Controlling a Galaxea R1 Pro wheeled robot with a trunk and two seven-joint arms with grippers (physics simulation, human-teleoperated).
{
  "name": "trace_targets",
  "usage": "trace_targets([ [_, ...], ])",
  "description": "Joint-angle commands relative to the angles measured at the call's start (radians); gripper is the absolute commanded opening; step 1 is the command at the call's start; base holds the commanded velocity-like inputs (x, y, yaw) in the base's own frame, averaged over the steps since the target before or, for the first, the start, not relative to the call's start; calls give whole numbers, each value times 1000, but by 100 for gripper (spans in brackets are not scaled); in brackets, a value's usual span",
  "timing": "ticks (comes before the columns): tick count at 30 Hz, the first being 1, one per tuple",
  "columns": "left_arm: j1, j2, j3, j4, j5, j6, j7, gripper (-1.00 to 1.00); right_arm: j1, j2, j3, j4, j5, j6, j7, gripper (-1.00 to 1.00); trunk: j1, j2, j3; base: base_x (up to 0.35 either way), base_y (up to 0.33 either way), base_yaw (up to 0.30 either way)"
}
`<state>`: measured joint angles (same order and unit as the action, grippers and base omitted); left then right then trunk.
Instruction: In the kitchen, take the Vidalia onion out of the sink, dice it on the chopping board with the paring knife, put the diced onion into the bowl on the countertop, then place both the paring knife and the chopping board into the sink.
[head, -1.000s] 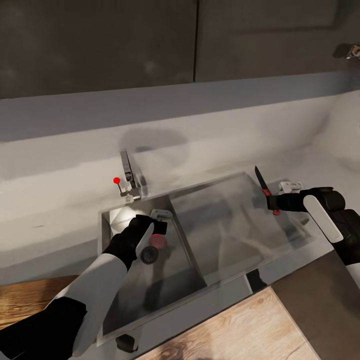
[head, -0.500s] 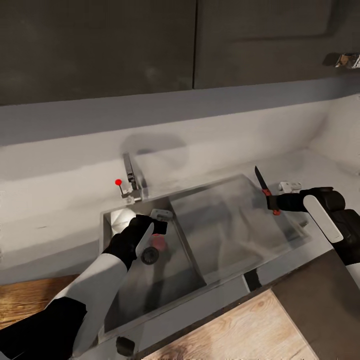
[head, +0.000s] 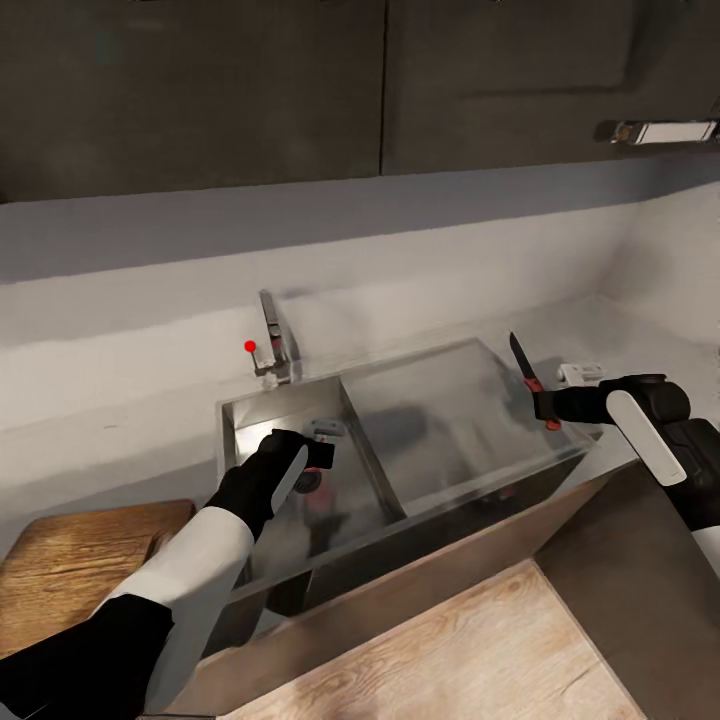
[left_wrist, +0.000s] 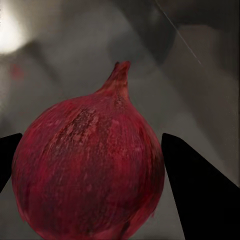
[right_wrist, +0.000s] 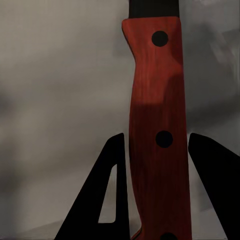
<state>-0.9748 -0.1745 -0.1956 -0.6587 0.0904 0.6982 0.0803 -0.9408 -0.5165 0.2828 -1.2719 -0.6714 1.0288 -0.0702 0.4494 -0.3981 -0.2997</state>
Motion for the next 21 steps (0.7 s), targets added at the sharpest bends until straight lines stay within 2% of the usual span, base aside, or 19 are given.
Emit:
trace_targets([
  [1,-1,0,-2,-1,8,4,7,-100,-1,-1,2,-1,-7,2,-7,-100,1,-2,-2,-18,0,0],
  [7,-1,0,-2,-1,8,4,7,-100,-2,-2,0,0,-7,2,-8,-100,1,-2,-1,-5,0,0],
  [13,-1,0,-2,-1,8,4,7,-100,-2,-2,-40,0,-7,2,-7,-100,1,-2,-1,0,0,0],
  [21,-1,0,-2,-1,8,4,8,-100,-2,-2,-52,0,-7,2,-7,-100,1,-2,7,0,0,-1],
])
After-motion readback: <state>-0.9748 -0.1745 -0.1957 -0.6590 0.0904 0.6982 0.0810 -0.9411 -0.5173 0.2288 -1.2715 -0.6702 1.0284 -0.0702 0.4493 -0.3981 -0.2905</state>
